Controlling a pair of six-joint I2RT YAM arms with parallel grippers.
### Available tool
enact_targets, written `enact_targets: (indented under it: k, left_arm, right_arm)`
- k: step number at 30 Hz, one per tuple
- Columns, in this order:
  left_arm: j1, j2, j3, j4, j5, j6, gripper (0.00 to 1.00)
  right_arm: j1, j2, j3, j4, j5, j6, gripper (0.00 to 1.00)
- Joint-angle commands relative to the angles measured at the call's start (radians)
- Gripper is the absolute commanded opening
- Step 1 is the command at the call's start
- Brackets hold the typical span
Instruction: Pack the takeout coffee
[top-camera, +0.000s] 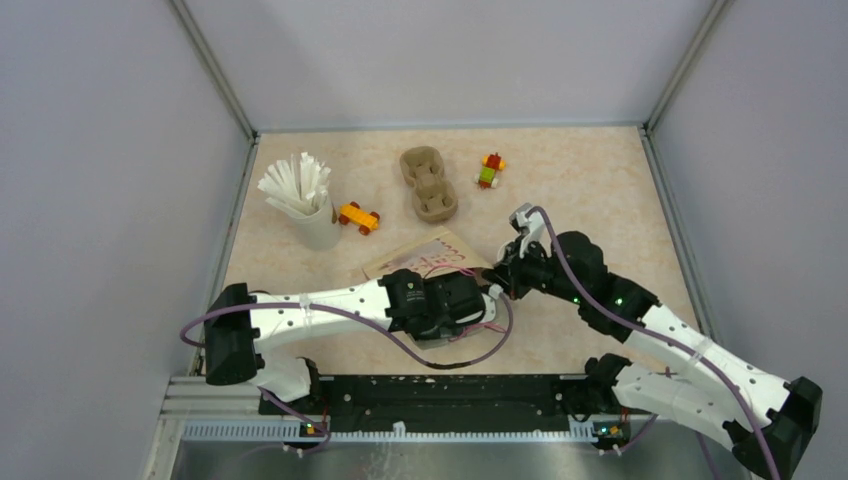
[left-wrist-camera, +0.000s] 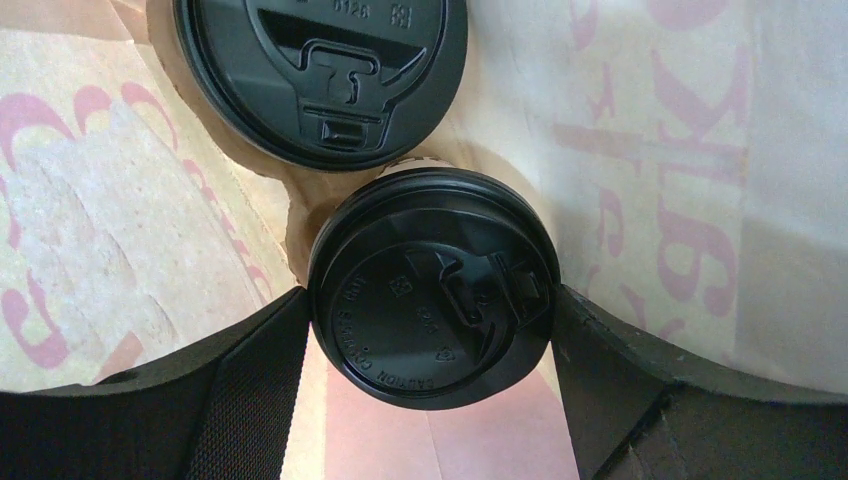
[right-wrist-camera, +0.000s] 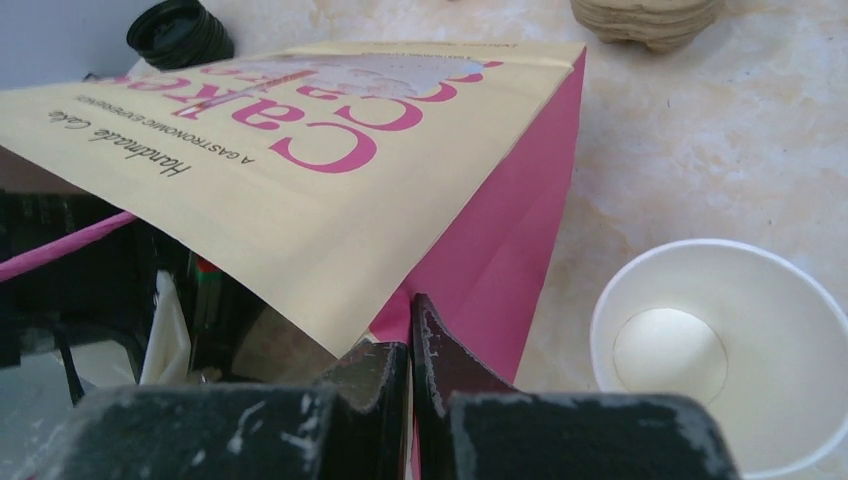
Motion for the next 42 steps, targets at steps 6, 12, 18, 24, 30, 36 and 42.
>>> enact_targets:
  k: [6,12,18,24,30,36,42]
  left_arm:
    - [0.021,0.005,0.020,0.044,0.003,0.043,0.29]
    - [0.021,0.016,0.041,0.034,-0.001,0.037,0.29]
    - [0.021,0.015,0.052,0.021,-0.010,0.027,0.28]
    - [0.021,0.011,0.042,-0.001,-0.023,0.026,0.28]
    - [0.021,0.014,0.042,-0.009,-0.050,0.054,0.27]
    - [0.021,0.028,0.049,-0.023,-0.071,0.059,0.26]
    - [0.021,0.028,0.046,-0.024,-0.090,0.065,0.25]
  right_arm:
    - [-0.006,0.000,0.031,0.001,0.048,0.086,0.19]
    - [-0.006,-0.056,-0.005,-0.027,0.064,0.077,0.21]
    - [-0.007,-0.054,-0.032,0.004,0.060,0.075,0.17]
    - [-0.006,-0.048,-0.039,0.043,0.029,0.071,0.00]
    - [-0.006,-0.046,-0.059,0.052,0.013,0.057,0.00]
    - [-0.006,-0.045,-0.062,0.044,0.010,0.051,0.00]
    - [-0.006,-0.032,-0.054,0.031,0.004,0.041,0.00]
